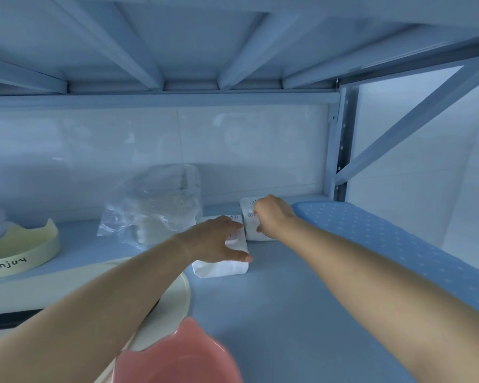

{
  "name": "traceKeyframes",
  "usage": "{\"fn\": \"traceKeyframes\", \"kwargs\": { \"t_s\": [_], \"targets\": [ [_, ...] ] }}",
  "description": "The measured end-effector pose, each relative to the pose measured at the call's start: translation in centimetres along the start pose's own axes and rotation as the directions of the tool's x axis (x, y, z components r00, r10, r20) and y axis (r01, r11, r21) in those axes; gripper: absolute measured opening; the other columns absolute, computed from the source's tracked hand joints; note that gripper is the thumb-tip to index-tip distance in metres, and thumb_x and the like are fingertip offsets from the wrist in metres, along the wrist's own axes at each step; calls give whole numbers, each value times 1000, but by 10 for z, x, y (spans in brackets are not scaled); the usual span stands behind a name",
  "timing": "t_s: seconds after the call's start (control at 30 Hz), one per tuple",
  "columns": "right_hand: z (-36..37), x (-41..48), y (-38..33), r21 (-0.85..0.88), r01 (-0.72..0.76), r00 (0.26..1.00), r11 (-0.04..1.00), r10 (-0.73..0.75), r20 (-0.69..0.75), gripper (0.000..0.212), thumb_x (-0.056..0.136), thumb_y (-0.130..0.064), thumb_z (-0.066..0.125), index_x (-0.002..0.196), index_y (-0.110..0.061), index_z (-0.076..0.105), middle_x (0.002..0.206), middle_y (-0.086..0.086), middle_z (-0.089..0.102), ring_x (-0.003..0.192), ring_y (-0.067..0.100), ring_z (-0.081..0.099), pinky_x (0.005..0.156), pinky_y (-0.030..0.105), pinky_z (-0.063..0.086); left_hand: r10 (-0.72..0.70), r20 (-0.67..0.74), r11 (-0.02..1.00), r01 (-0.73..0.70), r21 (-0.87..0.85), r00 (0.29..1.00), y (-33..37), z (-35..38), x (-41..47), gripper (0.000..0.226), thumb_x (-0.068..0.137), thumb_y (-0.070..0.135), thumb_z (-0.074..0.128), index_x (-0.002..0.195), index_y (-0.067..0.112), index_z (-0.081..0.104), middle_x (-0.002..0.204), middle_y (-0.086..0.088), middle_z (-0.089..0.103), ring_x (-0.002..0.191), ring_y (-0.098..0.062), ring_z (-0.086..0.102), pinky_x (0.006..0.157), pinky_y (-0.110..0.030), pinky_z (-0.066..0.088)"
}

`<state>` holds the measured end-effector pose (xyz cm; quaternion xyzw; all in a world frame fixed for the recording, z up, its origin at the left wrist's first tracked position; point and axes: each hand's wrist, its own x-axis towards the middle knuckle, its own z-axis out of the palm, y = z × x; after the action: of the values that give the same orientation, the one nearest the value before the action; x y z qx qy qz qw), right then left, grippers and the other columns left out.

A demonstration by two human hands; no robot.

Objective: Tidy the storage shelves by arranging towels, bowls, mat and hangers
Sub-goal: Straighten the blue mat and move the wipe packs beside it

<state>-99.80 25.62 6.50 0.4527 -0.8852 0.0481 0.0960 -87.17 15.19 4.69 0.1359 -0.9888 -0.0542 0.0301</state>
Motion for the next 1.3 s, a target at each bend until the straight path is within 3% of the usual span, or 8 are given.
{"fn": "traceKeyframes", "kwargs": {
  "t_s": [0.07, 0.2, 0.27, 0.53, 0.7, 0.87, 1.1, 1.3],
  "targets": [
    [3, 3, -5, 7, 4, 1000, 1000, -4, 21, 22, 84, -8, 61, 106, -6, 62, 114, 11, 59, 106, 30, 57, 77, 28, 45, 12, -22, 1000, -12, -6, 1000, -4, 1, -5, 87, 70, 70, 60, 141, 28, 32, 140, 8, 38, 127, -15, 39, 104, -33, 35],
    [13, -7, -7, -35, 55, 995, 998, -52, 79, 11, 80, -6, 55, 89, -12, 53, 104, 10, 58, 102, 29, 58, 67, 26, 41, 43, -8, 999, -43, 11, 999, -10, 4, -14, 96, 65, 62, 72, 143, 28, 28, 141, 10, 34, 129, -12, 37, 106, -34, 34],
    [16, -12, -7, -33, 91, 993, 995, -88, 77, 17, 80, -5, 54, 96, -9, 58, 108, 11, 58, 102, 29, 57, 66, 26, 42, 60, -14, 998, -59, 38, 998, -11, 6, -15, 95, 65, 52, 77, 143, 27, 28, 140, 7, 34, 128, -15, 37, 105, -34, 35],
    [15, -33, -6, 228, 136, 980, 964, -165, 113, 54, 81, -19, 60, 133, -23, 47, 132, 4, 51, 116, 22, 53, 92, 34, 48, -21, -57, 998, 24, 52, 998, -13, 7, -24, 99, 62, 38, 82, 144, 31, 27, 144, 0, 27, 126, -21, 41, 99, -27, 36],
    [17, -51, -13, 342, 109, 961, 933, -186, 203, 49, 78, -27, 66, 122, -24, 46, 117, 2, 57, 84, 21, 61, 73, 35, 54, -54, -44, 995, 58, 80, 998, -14, 10, -29, 94, 72, 33, 76, 146, 34, 18, 144, -2, 32, 130, -21, 36, 99, -24, 30],
    [26, -62, -28, 456, -1, 954, 890, -137, 268, 62, 71, -31, 73, 119, -20, 35, 110, 1, 55, 82, 19, 61, 57, 29, 47, -43, -105, 998, 47, 41, 994, -13, 15, -32, 78, 84, 29, 66, 147, 33, 20, 152, 0, 25, 137, -19, 28, 105, -23, 23],
    [45, -64, -33, 708, -88, 994, 700, 105, 19, 62, 80, -26, 71, 135, -20, 41, 127, -2, 52, 111, 20, 54, 75, 24, 43, -32, -183, 998, 41, 48, 983, -3, 14, -35, 65, 87, 20, 60, 145, 29, 29, 144, 0, 39, 130, -22, 38, 101, -25, 28],
    [33, -58, -24, 761, -37, 983, 648, 161, -89, 56, 78, -24, 71, 130, -20, 50, 124, 0, 58, 103, 15, 56, 74, 19, 38, 19, -318, 997, 7, 81, 948, 2, 4, -32, 56, 87, 11, 54, 138, 27, 40, 140, -1, 47, 123, -25, 47, 96, -31, 38]
  ]
}}
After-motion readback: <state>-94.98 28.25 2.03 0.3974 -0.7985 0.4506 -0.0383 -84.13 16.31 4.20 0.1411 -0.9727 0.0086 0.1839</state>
